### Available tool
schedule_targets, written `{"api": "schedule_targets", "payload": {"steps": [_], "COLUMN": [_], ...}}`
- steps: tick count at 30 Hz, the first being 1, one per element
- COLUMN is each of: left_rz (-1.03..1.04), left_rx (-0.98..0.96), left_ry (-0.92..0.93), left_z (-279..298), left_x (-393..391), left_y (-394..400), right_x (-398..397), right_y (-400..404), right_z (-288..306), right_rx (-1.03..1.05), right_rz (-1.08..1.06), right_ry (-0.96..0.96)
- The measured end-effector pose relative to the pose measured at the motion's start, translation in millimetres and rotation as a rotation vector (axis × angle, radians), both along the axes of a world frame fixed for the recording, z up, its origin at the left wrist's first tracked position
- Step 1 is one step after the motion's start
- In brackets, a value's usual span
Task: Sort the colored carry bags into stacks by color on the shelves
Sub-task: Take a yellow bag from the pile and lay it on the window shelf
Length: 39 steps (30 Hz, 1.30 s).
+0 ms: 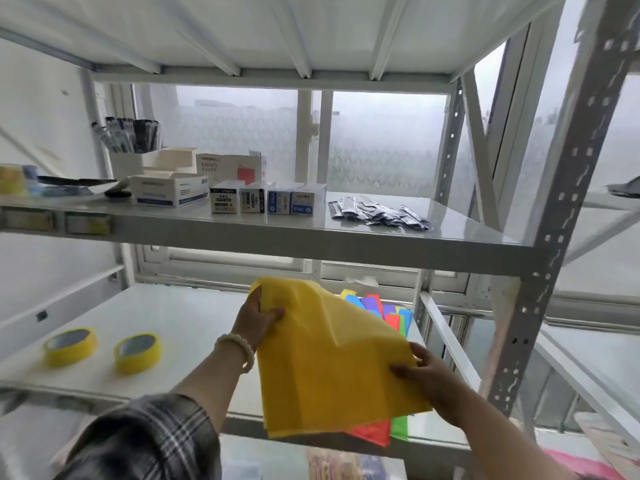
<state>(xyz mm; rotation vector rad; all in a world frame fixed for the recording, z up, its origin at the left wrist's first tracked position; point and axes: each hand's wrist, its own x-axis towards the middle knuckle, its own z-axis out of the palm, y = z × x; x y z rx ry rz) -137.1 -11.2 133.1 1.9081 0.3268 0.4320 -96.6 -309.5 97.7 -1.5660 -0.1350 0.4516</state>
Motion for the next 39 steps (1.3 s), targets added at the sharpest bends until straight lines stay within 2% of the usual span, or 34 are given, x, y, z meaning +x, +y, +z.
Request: {"api": "schedule_targets", "payload": {"steps": [9,19,26,33,39], "left_rz": [-0.054,-0.295,-0.479,-0.671,-0.688], "left_rx": [0.008,-0.110,-0.177,-0.137,-0.185], "left_ry": [-0.042,-0.056,-0.043,-0.109,-0.080], "left_z": [10.7,4.8,-9.5,-8.7,-2.8], "left_x": [-33.1,-15.2,11.6,14.8,33.8], "left_y": [-15.4,-89.0,-201.4,-344.1,-459.2], "right_x": [-49.0,-101.4,-133.2,-137.7,-121.3], "right_y": [-12.9,-88.2,-188.2,-310.6,-415.9], "right_z": [13.2,15.6,19.5,28.2,42.7], "right_rx": [-0.062,-0.189,-0.229,-0.226,-0.320], "right_rz": [-0.029,-0.234,-0.378,-0.476,-0.531], "right_ry": [-0.069,-0.082,-0.031,-0.004,-0.052]}}
